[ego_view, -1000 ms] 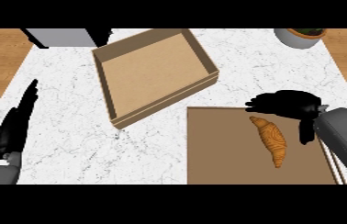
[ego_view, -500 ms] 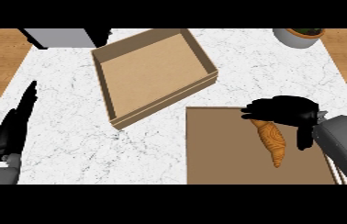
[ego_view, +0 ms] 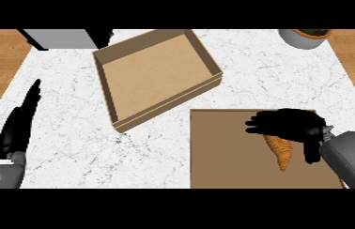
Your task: Pick the croissant from the tray and place it in the cardboard box
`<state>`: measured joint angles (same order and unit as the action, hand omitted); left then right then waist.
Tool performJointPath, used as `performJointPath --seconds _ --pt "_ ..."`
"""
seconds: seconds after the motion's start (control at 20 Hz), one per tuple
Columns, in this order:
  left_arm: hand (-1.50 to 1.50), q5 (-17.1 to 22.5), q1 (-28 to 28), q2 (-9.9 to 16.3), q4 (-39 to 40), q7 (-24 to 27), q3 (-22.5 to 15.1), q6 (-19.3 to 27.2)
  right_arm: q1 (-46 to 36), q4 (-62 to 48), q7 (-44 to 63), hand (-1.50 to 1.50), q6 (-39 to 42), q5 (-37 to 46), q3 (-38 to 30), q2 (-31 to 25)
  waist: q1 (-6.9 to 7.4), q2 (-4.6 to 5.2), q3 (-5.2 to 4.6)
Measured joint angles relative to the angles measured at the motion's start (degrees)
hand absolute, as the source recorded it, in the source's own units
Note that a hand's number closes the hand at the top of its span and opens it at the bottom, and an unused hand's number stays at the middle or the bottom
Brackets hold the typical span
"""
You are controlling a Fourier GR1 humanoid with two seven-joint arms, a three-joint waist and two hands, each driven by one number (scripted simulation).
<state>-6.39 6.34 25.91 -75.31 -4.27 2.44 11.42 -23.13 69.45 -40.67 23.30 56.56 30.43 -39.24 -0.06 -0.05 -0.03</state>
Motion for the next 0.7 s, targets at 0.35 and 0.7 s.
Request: performJointPath --seconds 0.35,0.7 --pt "0.00 -0.82 -2.26 -0.56 -3.03 -0.46 1.54 -1.61 0.76 -2.54 3.24 1.50 1.44 5.39 -0.96 4.16 0.30 0.03 0.03" --pt "0.00 -2.41 -1.46 -2.09 -1.81 0.24 2.21 -1.71 2.00 -4.08 1.51 1.50 -9.12 8.23 -4.67 8.05 0.27 -0.40 -0.38"
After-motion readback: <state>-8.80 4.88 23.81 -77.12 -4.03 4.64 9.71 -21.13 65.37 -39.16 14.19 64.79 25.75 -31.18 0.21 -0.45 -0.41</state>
